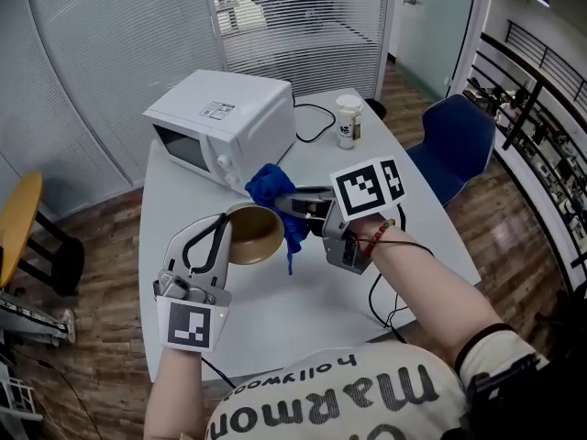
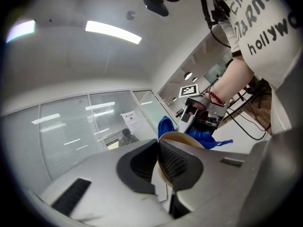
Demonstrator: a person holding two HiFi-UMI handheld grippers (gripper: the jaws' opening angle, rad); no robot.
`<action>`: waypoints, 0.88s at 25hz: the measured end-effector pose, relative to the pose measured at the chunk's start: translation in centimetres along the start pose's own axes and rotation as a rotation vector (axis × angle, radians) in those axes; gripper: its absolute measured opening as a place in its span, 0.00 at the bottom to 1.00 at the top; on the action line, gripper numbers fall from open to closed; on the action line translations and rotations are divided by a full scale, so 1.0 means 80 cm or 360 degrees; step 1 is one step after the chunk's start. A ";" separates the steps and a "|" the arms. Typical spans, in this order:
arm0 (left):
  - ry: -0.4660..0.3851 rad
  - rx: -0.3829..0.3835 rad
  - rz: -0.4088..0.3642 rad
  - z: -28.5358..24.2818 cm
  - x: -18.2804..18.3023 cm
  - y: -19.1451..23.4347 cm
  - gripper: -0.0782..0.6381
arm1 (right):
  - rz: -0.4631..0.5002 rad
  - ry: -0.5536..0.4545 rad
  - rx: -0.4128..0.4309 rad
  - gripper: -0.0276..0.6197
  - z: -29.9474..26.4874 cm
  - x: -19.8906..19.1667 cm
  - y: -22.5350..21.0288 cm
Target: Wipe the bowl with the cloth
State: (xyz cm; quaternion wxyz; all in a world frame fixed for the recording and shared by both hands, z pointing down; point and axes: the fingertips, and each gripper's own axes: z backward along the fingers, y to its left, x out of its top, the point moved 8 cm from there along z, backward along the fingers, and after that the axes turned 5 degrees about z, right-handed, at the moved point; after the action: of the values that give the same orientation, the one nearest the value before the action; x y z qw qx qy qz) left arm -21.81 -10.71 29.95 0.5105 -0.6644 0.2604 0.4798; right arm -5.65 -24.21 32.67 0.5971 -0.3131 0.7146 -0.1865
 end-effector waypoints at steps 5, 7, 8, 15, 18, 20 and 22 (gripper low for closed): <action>-0.0132 0.0045 0.0165 0.003 0.002 0.021 0.12 | -0.0085 -0.0056 0.0048 0.19 0.004 -0.002 0.003; -0.0233 0.0108 0.0345 0.004 0.001 0.032 0.12 | -0.0131 -0.0103 0.0092 0.19 0.005 0.000 0.007; -0.0269 0.0138 0.0444 0.006 0.001 0.037 0.12 | -0.0148 -0.0127 0.0113 0.19 0.006 0.001 0.009; -0.0461 0.0277 0.1007 0.016 -0.005 0.057 0.12 | -0.0185 -0.0229 0.0189 0.19 0.006 0.004 0.030; -0.0532 0.0304 0.1200 0.018 -0.009 0.063 0.12 | -0.0210 -0.0232 0.0178 0.19 0.007 0.001 0.035; -0.0560 0.0313 0.1275 0.018 -0.011 0.065 0.12 | -0.0185 -0.0236 0.0207 0.19 0.005 0.001 0.038; -0.0583 0.0329 0.1340 0.019 -0.014 0.067 0.12 | -0.0183 -0.0227 0.0202 0.19 0.005 -0.001 0.041</action>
State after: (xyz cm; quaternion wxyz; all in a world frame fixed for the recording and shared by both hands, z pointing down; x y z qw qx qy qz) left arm -27.29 -11.32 28.61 0.3725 -0.3511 0.4593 0.7259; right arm -6.02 -21.74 30.55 0.6534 -0.3274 0.6380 -0.2426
